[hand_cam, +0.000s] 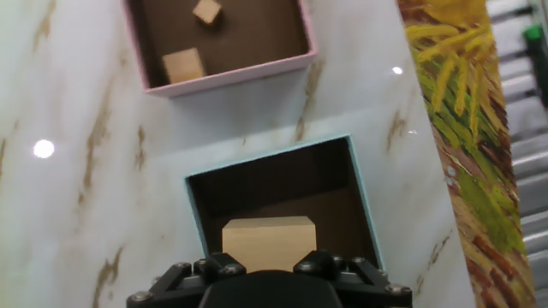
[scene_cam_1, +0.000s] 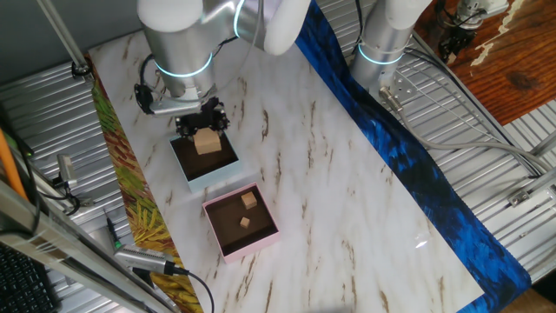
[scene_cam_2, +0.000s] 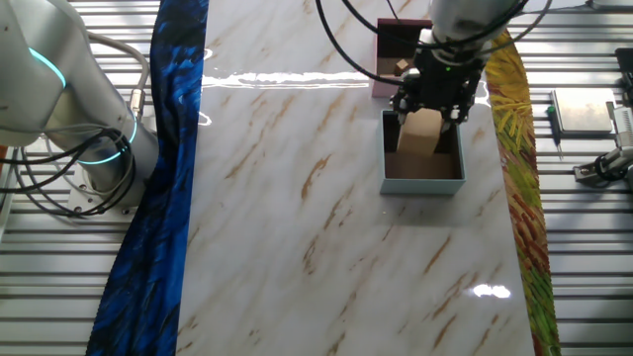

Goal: Move an object from one box to another

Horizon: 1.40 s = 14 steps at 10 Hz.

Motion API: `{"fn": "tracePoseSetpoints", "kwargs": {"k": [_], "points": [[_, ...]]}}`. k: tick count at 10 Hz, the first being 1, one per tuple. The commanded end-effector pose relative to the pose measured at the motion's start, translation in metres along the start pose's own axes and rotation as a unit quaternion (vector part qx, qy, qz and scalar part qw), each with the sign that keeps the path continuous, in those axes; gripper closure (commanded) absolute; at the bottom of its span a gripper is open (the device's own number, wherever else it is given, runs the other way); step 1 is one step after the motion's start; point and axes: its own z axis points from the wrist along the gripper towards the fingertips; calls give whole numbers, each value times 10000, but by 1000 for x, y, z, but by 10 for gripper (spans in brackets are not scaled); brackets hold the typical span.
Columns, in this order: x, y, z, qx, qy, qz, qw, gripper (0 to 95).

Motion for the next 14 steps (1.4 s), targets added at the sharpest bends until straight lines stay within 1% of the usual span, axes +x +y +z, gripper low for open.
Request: {"fn": "tracePoseSetpoints", "kwargs": {"k": [1,2,3,4,5,6,7,8,10,11,12,14], "points": [[-4,1,-2,-88,-472,-139,9988,950],[-20,4,-11,-119,-525,-36,9985,950],[-41,10,-22,-142,-515,143,9985,950],[-48,12,-25,-145,-516,200,9984,950],[-64,17,-32,-156,-537,344,9978,950],[-86,25,-35,-160,-522,528,9971,950],[-95,27,-34,-161,-517,603,9967,950],[-117,34,-30,-156,-504,751,9958,950],[-142,44,-22,-152,-467,986,9939,950],[-152,49,-19,-138,-449,1091,9929,950],[-157,52,-18,-129,-452,1080,9930,950],[-157,55,-18,-107,-387,1025,9939,950]]}}
